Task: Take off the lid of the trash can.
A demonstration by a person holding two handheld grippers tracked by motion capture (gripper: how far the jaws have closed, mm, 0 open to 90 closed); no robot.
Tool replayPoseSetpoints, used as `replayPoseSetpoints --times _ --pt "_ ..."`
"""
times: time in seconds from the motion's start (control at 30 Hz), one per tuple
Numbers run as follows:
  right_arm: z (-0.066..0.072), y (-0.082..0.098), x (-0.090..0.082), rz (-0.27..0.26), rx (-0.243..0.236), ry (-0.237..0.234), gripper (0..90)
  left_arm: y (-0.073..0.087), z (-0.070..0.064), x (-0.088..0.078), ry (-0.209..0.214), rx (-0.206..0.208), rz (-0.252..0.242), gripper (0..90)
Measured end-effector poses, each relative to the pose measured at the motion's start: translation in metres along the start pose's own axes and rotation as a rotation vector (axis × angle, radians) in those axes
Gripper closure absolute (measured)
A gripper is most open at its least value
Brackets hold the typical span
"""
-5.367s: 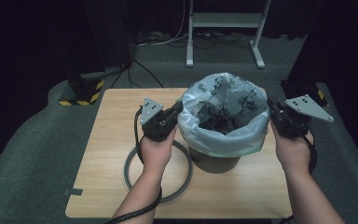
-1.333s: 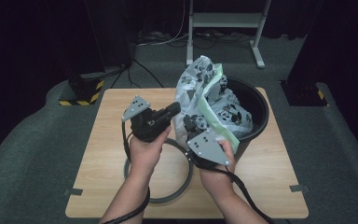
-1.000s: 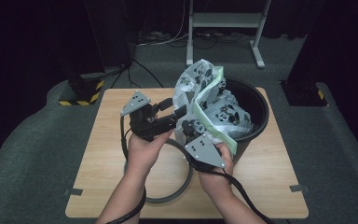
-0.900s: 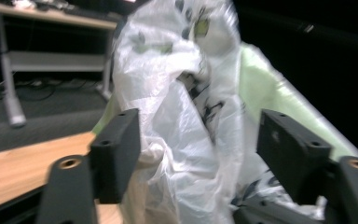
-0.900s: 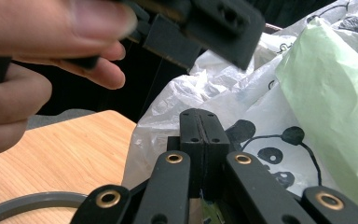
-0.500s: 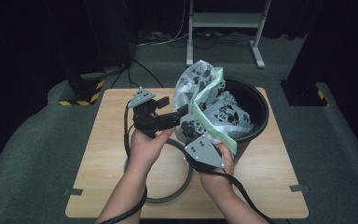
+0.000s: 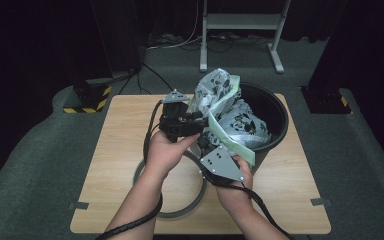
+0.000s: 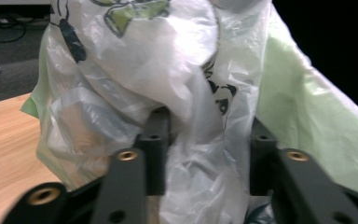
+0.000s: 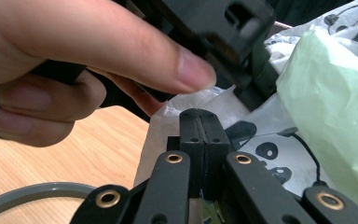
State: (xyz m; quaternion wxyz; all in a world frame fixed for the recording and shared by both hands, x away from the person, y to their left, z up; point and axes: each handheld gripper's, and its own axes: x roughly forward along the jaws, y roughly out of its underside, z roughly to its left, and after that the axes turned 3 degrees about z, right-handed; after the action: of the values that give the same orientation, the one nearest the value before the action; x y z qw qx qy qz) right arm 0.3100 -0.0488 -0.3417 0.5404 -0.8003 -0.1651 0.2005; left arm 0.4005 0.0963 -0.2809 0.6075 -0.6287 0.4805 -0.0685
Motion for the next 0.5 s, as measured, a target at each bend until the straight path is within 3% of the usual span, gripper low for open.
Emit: replayPoseSetpoints --times 0.17,0.2,0.27,0.3,0.33,0.47,0.5 --pt "-0.003 -0.001 -0.003 -0.004 0.001 -0.007 89.3 -0.001 0.002 0.002 0.004 0.010 0.019 79.0" --pt "-0.005 -0.002 -0.005 -0.010 0.014 -0.016 84.7 -0.001 0.003 0.002 0.004 0.009 0.014 84.7" --pt "-0.006 -0.003 -0.007 -0.013 0.024 -0.026 81.2 0.000 0.004 0.002 -0.006 0.011 0.002 87.0" --pt "-0.008 -0.004 -0.013 -0.026 0.027 -0.029 71.7 0.003 0.005 0.002 -0.009 0.005 -0.022 87.3" --pt "-0.008 -0.004 -0.013 -0.026 0.027 -0.029 71.7 0.003 0.005 0.002 -0.009 0.005 -0.022 87.5" --pt "-0.021 -0.011 -0.030 -0.058 0.064 -0.029 63.3 0.007 0.005 0.001 -0.023 -0.010 -0.079 87.7" --pt "-0.032 -0.013 -0.041 -0.073 0.082 -0.024 61.6 0.008 0.005 0.001 -0.032 -0.009 -0.095 87.8"
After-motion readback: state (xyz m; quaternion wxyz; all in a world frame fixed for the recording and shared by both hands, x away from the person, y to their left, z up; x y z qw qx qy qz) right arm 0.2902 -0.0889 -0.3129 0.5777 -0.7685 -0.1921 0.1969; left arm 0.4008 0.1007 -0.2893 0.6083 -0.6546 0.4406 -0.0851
